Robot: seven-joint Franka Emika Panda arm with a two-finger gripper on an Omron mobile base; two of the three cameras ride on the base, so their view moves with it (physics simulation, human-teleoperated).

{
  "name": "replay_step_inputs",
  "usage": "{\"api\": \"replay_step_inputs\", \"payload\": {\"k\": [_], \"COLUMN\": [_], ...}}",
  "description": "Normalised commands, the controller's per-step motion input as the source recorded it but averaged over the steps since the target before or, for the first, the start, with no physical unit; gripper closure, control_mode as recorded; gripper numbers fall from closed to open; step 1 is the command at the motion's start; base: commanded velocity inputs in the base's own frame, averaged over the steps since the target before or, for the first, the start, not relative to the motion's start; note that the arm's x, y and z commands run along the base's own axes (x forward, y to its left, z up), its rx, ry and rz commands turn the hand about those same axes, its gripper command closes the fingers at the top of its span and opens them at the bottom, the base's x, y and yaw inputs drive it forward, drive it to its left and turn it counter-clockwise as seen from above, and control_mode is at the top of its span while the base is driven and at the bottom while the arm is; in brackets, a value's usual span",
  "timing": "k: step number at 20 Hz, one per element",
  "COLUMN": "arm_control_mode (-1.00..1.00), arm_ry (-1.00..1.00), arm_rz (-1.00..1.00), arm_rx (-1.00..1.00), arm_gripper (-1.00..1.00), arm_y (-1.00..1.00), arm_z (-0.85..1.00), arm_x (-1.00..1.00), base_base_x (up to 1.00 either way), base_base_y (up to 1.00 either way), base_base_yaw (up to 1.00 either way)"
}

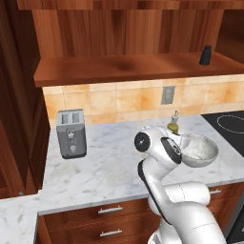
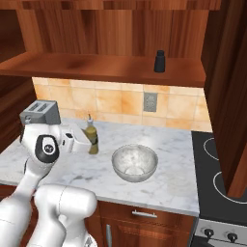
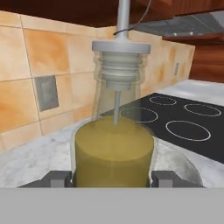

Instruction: Retrieve the bottle and the shaker from the cabinet and place them next to the mixing bowl on the counter. Then add garlic from the fridge to the mixing bowl.

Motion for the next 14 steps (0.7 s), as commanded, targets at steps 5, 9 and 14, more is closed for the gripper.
{"api": "replay_step_inputs", "payload": {"k": [5, 9, 14], "arm_control_mode": [-1.00, -1.00, -1.00], "arm_ry": [0.03, 0.03, 0.00], "arm_rz": [-0.30, -0.27, -0.16], "arm_rx": [0.00, 0.00, 0.00], "arm_gripper": [1.00, 1.00, 1.00], "arm_y": [-0.03, -0.08, -0.23], "arm_z": [-0.84, -0.54, -0.37], "arm_x": [0.62, 0.26, 0.29], "base_base_x": [0.00, 0.00, 0.00], "base_base_y": [0.00, 0.00, 0.00], "base_base_yaw": [0.00, 0.00, 0.00]}}
